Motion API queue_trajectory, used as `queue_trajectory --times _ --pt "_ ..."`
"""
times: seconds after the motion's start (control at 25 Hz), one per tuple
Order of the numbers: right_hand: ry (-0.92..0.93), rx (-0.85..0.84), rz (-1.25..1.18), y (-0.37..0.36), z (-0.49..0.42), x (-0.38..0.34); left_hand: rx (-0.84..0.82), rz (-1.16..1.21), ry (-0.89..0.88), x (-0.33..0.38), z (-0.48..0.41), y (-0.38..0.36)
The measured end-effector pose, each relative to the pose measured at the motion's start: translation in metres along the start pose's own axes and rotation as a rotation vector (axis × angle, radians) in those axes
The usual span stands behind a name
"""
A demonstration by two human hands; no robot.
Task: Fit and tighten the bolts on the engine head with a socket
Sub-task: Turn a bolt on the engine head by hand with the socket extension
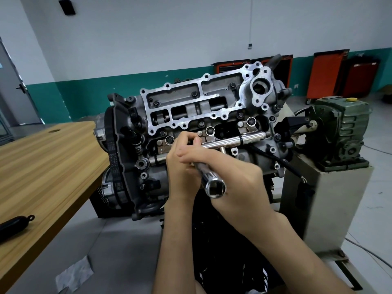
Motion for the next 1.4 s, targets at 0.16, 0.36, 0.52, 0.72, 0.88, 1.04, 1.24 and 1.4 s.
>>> queue_trajectory --times 0.16,0.36,0.52,0.72,0.88,1.04,1.24,1.4 --pt "-0.043 0.114 0.054 0.016 0.004 0.005 -0.033 0.049 -0.125 0.014 0.008 0.002" --pt "0.022 -0.043 -0.021 -0.009 0.000 -0.005 -0.100 0.036 0.149 -0.013 -0.008 -0.010" --pt "-0.012 0.078 0.062 0.009 -0.001 0.002 -0.034 0.094 -0.074 0.009 0.005 0.000" --pt "-0.001 0.015 0.010 -0.003 0.002 -0.001 -0.030 -0.023 0.025 -0.002 -0.007 -0.002" --pt "-0.043 0.093 0.091 0.008 0.002 0.007 0.012 0.049 -0.074 -0.002 0.002 0.000" --pt "-0.042 0.097 0.071 0.011 0.003 0.006 -0.012 -0.012 -0.107 0.000 -0.002 -0.003" --pt "-0.004 0.041 0.044 0.006 0.001 0.003 0.010 0.024 -0.101 -0.001 0.001 0.000" --pt "-0.051 0.115 0.031 0.013 0.003 0.007 0.014 0.093 -0.126 0.002 0.004 0.001"
Point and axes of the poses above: each hand's wrist, its own z-axis away from the middle knuckle, its own y-axis out of the back of the hand, x = y × z, the point moved 10 cm from there along -z, towards the middle knuckle, and after that the axes turned 10 degrees about -x, right-handed, at the moved point
